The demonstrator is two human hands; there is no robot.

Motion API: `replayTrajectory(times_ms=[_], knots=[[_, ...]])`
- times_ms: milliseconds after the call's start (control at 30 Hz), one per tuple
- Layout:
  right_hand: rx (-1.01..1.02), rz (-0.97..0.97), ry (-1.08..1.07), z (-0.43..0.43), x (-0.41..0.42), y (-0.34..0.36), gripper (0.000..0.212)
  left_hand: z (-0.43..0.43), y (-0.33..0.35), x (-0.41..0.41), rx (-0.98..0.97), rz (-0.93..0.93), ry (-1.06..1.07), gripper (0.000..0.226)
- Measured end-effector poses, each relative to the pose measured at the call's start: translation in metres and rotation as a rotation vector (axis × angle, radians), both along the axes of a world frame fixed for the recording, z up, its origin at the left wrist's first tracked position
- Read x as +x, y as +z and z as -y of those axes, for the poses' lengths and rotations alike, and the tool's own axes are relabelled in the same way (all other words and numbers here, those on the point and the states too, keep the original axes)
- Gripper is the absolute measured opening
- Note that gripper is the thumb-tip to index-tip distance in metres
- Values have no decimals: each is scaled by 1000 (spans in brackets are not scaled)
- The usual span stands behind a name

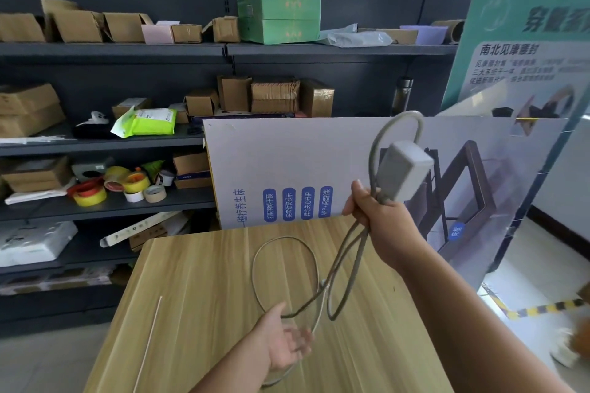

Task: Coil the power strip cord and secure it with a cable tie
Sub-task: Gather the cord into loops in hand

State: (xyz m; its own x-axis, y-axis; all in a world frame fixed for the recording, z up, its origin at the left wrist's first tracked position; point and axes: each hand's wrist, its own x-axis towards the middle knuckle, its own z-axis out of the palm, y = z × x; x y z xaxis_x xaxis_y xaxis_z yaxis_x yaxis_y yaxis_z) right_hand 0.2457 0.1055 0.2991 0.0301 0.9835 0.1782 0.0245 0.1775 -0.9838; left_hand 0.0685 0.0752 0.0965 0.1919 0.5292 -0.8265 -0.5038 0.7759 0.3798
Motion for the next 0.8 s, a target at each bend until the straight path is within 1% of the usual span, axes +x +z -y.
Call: replayTrajectory(times_ms=[33, 133, 200, 233, 300, 367, 433, 467, 533, 567, 633, 667, 700, 800], knots=[[37, -40, 16, 4, 0, 3, 48, -4, 1, 0, 33, 82, 25, 61], [79, -211, 139, 14, 1, 9, 49, -23, 10, -3, 111, 197, 157, 52], [50, -306, 256, 22, 3, 16, 43, -35, 19, -6, 134, 226, 202, 50], [34, -329, 281, 25, 5, 19, 41, -40, 22, -8, 137, 234, 230, 45], [3, -324, 255, 27, 10, 21, 41, -48, 27, -9, 122, 223, 360, 32], [-28, -263, 181, 22, 18, 15, 42, -54, 30, -15, 107, 198, 473, 24], [-69, -170, 103, 14, 26, 3, 42, -57, 34, -27, 128, 113, 518, 16], [-99, -129, 79, 10, 29, -5, 41, -57, 37, -34, 152, 61, 537, 17], [-189, -58, 61, 3, 33, -22, 40, -56, 50, -45, 270, -72, 521, 14], [-236, -23, 53, 1, 32, -31, 39, -55, 59, -47, 384, -161, 476, 14], [-309, -2, 37, -2, 27, -46, 38, -44, 81, -41, 657, -335, 311, 19], [-336, -40, 36, -3, 21, -51, 37, -37, 92, -33, 774, -382, 225, 22], [-359, -95, 43, -4, 14, -55, 36, -29, 102, -23, 858, -383, 167, 24], [-402, -192, 100, -4, -9, -61, 36, -9, 116, 5, 1063, -417, 38, 28]])
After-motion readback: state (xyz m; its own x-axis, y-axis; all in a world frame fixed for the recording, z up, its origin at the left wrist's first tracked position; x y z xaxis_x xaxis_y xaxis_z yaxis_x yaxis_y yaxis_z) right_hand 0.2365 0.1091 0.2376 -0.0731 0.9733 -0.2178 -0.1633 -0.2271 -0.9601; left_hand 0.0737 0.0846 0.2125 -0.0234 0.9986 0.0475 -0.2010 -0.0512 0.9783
